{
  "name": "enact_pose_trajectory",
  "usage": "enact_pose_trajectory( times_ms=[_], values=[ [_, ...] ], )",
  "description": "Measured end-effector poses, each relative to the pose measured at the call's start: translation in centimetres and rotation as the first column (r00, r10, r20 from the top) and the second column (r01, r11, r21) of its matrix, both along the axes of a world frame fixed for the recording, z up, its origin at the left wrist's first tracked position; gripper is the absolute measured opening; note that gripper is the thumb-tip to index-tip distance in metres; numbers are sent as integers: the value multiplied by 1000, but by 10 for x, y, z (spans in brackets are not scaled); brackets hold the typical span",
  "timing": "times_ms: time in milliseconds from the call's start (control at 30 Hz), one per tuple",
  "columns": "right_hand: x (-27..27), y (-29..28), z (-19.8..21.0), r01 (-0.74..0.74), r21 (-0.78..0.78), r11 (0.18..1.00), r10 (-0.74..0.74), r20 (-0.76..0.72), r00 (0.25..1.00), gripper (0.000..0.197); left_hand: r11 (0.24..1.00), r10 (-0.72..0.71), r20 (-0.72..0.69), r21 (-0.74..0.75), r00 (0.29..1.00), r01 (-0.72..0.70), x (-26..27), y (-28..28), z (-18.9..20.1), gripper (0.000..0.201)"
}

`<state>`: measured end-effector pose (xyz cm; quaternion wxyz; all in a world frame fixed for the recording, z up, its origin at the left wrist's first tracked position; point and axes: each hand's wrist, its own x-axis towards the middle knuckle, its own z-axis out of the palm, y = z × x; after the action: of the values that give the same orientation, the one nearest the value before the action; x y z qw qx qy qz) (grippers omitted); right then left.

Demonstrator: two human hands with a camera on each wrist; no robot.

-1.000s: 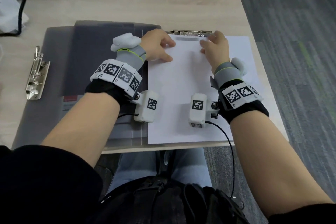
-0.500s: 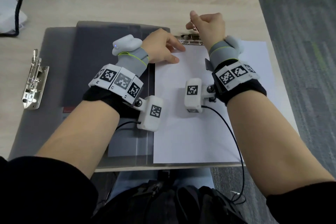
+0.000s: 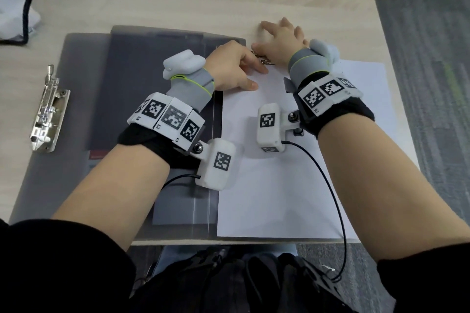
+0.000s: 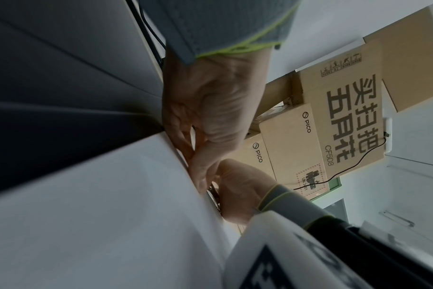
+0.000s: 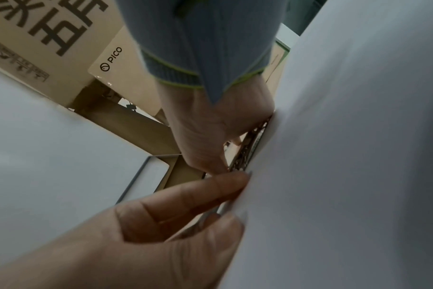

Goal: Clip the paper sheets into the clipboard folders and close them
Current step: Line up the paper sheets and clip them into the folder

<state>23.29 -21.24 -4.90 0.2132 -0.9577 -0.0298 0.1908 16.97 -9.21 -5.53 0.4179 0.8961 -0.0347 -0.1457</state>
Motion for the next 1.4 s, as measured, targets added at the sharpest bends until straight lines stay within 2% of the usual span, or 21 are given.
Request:
enact_pose_trajectory(
  times_ms=[333, 500, 667, 800, 900, 1000, 1133, 1233, 1400],
  values=[
    [-10, -5, 11, -38, -51, 998, 41, 53, 998, 51, 998, -12, -10, 69, 1000, 12, -4, -3, 7, 39],
    [-31, -19, 23, -4, 28, 1000, 1, 113, 994, 52, 993, 16, 29, 118, 999, -19, -14, -12, 11, 44],
    [-66, -33, 26, 4, 132, 991, -20, 124, 992, 52, 989, 27, -11, 149, 1000, -25, -33, -19, 13, 55],
    [-98, -59, 28, 95, 219, 971, -126, 128, 984, 48, 979, 7, -18, 202, 1000, -3, -54, -34, 15, 56],
    [-122, -86, 30, 196, 216, 957, -225, 117, 967, 47, 971, -39, 4, 238, 999, 37, -71, -52, 18, 50],
    [-140, -114, 29, 327, 155, 932, -345, 106, 933, 49, 972, -83, 12, 220, 996, 78, -85, -70, 20, 43],
    [-172, -156, 18, 474, -4, 881, -471, 98, 877, 48, 964, -170, 6, 209, 985, 165, -106, -96, 19, 40],
    [-189, -175, 8, 502, -11, 865, -498, 104, 861, 47, 963, -193, 29, 200, 981, 183, -117, -111, 17, 40],
    [-202, -179, 6, 471, 109, 876, -483, 184, 856, 52, 961, -187, 44, 216, 981, 174, -124, -114, 14, 47]
  ],
)
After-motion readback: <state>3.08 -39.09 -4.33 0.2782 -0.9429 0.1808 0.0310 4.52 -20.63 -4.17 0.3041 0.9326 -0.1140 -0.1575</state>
